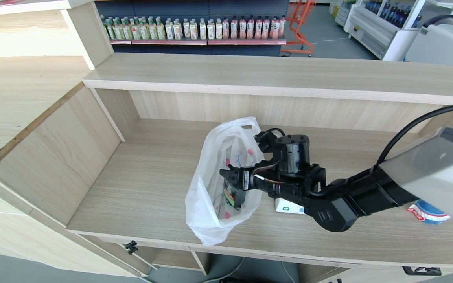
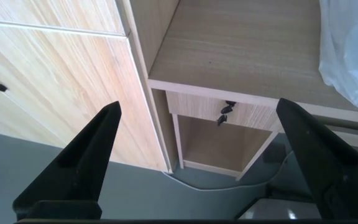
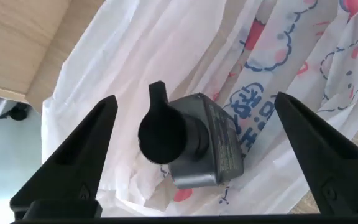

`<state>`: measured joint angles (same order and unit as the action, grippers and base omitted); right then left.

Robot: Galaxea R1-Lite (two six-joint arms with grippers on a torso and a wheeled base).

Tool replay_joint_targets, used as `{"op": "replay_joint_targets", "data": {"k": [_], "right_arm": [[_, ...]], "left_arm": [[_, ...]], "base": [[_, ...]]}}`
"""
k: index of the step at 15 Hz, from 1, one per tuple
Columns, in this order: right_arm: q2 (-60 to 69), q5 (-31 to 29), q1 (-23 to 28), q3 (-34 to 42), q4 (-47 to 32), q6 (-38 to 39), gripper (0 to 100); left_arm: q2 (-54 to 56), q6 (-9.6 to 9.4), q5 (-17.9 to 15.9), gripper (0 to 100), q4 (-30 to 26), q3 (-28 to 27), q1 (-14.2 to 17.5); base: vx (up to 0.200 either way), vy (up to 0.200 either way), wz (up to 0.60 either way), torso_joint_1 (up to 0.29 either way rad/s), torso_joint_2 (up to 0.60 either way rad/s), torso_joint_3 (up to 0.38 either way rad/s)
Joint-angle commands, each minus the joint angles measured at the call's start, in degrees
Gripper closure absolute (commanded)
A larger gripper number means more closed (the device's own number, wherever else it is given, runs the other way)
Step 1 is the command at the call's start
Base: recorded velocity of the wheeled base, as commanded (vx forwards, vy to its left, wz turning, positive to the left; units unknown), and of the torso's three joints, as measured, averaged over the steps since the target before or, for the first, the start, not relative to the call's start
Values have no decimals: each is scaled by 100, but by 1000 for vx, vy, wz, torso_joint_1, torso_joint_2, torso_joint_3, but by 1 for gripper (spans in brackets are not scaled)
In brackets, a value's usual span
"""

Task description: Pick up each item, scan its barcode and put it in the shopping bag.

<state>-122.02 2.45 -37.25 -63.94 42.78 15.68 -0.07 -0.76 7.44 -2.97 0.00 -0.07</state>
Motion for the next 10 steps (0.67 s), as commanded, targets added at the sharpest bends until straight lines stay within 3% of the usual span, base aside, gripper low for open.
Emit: {"op": "replay_joint_targets", "data": {"k": [1, 5, 10], "right_arm": [[591, 19, 122, 250, -15, 313, 0], [2235, 80, 377, 1147, -481, 1104, 0], [3667, -254, 1212, 2272, -648, 41, 0]], "left_arm": [[-1, 5, 3, 0, 7, 0, -1], [-1, 5, 3, 0, -1, 0, -1], [-1, 5, 3, 0, -1, 0, -1]], "base": [[0, 0, 0, 0, 0, 0], [0, 0, 0, 0, 0, 0], [0, 0, 0, 0, 0, 0]]}}
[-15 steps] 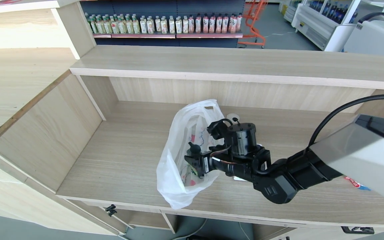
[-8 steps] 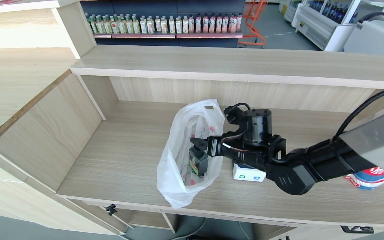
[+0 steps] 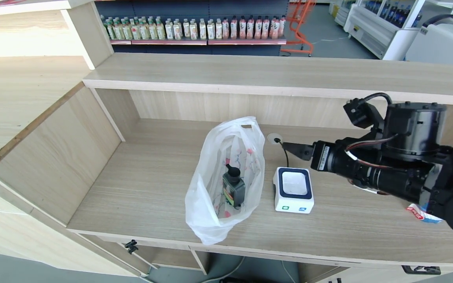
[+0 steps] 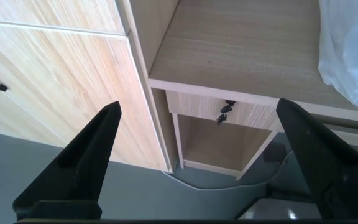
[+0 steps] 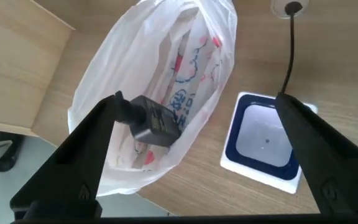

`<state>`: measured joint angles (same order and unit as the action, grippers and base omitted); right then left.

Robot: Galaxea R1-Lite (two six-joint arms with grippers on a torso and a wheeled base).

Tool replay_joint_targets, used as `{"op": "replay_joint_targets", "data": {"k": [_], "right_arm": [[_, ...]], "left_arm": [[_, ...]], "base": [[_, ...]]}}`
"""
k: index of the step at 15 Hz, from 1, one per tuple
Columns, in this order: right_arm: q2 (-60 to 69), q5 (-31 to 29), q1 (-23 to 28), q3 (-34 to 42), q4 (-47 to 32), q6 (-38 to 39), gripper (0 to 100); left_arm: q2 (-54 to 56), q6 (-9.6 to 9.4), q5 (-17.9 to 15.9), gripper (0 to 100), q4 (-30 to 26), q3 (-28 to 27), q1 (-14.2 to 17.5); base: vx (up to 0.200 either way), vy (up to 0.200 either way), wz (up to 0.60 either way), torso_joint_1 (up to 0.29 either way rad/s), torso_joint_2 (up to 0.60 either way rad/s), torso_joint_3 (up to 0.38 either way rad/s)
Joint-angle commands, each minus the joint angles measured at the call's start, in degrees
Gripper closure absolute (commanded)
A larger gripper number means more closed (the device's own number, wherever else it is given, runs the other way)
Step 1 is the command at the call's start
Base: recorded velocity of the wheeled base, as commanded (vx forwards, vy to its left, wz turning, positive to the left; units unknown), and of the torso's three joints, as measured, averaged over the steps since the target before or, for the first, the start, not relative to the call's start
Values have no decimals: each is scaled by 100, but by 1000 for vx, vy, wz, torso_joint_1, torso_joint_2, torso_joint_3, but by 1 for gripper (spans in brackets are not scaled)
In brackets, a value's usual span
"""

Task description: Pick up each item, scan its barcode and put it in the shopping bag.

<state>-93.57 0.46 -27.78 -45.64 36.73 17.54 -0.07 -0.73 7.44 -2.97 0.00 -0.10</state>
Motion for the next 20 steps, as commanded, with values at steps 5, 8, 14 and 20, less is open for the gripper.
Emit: {"op": "replay_joint_targets", "data": {"k": [5, 8, 14, 20], "right_arm": [[1201, -64, 484, 1101, -52, -146, 0], [1280, -64, 616, 1075, -193, -163, 0], [1351, -205, 704, 1189, -280, -155, 0], [1333, -231, 1390, 1145, -280, -146, 0]], "left_arm": [[-1, -6, 3, 0, -1, 0, 1], [-1, 12, 3, 0, 7, 0, 1], [-1, 3, 3, 0, -1, 0, 1], [-1, -15, 3, 0, -1, 0, 1]], "base": [[0, 0, 0, 0, 0, 0], [-200, 0, 0, 6, 2, 4], [-100, 0, 0, -1, 0, -1], [0, -200, 0, 4, -2, 3]]}}
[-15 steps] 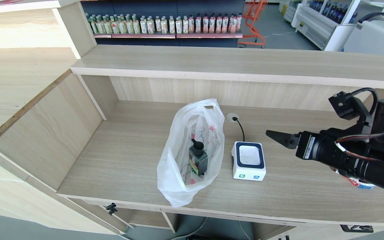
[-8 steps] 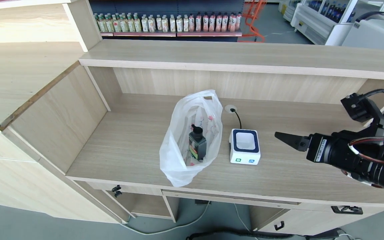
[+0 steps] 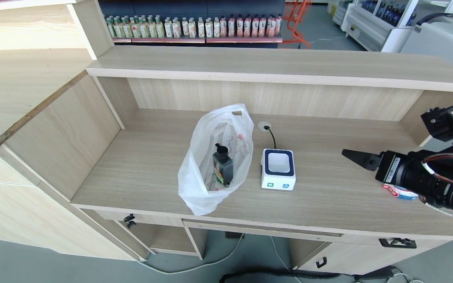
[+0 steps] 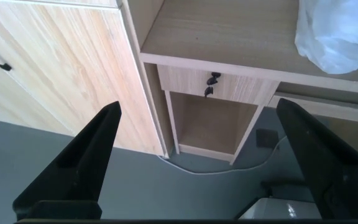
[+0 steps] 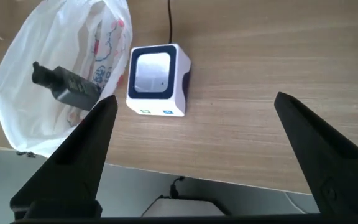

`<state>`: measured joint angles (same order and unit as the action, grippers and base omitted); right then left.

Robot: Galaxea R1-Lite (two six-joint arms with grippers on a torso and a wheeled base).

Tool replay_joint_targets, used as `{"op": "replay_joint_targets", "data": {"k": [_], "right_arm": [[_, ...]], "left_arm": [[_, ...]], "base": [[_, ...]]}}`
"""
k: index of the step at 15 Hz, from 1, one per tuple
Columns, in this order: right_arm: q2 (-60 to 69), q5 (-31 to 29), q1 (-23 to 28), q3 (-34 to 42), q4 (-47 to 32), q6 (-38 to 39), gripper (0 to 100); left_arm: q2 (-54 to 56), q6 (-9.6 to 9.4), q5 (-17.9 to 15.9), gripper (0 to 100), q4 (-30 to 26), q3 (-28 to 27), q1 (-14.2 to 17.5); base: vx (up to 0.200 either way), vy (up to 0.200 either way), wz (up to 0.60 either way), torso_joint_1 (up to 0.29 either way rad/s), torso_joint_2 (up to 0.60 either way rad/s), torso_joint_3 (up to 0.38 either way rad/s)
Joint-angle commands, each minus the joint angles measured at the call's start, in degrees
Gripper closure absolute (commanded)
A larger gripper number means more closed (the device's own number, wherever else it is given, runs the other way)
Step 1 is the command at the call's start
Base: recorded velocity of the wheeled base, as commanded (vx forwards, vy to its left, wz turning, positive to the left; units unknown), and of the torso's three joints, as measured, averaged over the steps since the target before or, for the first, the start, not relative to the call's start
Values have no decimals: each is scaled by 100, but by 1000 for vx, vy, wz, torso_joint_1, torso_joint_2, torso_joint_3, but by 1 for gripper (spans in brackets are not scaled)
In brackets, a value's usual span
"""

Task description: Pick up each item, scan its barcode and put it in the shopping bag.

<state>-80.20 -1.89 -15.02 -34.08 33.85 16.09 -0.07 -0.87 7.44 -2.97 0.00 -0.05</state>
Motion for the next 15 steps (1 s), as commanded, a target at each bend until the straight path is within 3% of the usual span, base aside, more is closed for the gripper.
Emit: {"op": "replay_joint_targets", "data": {"k": [1, 8, 10, 12, 15], "right_arm": [[40, 13, 201, 7, 16, -1, 0], [-189, 13, 764, -415, 16, 26, 0], [-233, -13, 834, -520, -19, 368, 0], [-215, -171, 878, -731, -441, 861, 0], [-206, -461, 904, -1329, -1522, 1731, 0]], "left_arm": [[-1, -1, 3, 0, -1, 0, -4], [-1, 7, 3, 0, -1, 0, -4], [-1, 7, 3, 0, -1, 0, -4], [-1, 7, 3, 0, -1, 0, -4], [-1, 16, 3, 0, -1, 0, -4]], "base": [[0, -200, 0, 7, -7, 2], [0, -200, 0, 2, 2, 4], [0, -200, 0, 2, 0, 2], [0, -200, 0, 0, 2, 5], [0, 0, 0, 0, 0, 0]]}}
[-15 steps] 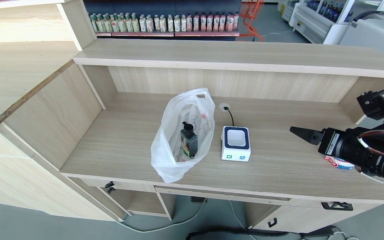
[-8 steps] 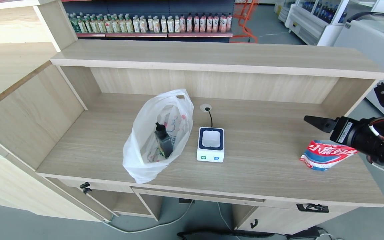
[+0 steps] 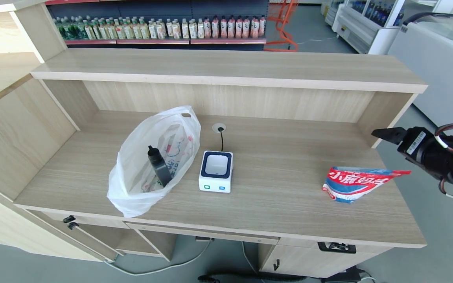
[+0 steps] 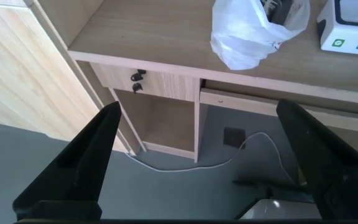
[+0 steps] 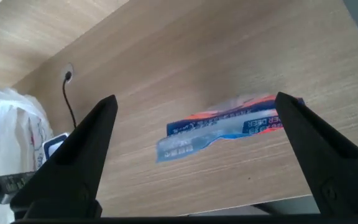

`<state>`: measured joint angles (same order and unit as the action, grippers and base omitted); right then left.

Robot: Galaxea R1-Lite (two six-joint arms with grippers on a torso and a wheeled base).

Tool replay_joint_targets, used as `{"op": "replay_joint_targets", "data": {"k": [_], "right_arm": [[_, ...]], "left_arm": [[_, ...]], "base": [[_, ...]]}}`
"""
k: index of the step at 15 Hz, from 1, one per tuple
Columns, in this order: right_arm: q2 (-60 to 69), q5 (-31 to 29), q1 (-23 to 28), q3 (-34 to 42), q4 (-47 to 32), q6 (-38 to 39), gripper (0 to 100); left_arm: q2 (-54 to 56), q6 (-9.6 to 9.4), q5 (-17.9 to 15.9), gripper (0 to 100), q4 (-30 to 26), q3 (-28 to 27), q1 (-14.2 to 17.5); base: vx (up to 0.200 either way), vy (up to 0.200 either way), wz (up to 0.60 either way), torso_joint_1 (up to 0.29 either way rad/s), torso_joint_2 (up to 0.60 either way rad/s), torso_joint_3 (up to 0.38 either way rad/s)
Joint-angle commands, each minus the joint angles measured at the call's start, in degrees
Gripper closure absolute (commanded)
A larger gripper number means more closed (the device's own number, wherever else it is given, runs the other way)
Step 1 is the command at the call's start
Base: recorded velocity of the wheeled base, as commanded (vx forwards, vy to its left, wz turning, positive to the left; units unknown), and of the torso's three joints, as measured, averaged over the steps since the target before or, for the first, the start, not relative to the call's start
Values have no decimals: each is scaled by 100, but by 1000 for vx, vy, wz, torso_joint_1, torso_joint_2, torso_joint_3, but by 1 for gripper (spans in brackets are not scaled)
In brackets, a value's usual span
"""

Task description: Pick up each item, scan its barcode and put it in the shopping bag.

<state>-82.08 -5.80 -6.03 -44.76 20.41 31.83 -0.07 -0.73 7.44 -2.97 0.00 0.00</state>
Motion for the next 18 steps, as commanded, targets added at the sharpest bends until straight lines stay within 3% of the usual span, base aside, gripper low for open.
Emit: {"op": "replay_joint_targets", "data": {"k": [1, 6, 10, 18], "right_arm": [[-80, -176, 76, -437, -485, 394, 0], [-678, -518, 261, -859, -1557, 1431, 0], [-1390, -808, 261, -815, -1663, 1941, 0], [-2357, -861, 217, -885, -1531, 2090, 0]], "left_arm": [[-1, 3, 3, 0, -1, 0, -9], [-1, 3, 3, 0, -1, 0, -9], [-1, 3, 3, 0, -1, 0, -9], [-1, 3, 3, 0, 7, 0, -9]], "base": [[0, 0, 0, 0, 0, 0], [0, 0, 0, 0, 0, 0], [0, 0, 0, 0, 0, 0], [0, 0, 0, 0, 0, 0]]}}
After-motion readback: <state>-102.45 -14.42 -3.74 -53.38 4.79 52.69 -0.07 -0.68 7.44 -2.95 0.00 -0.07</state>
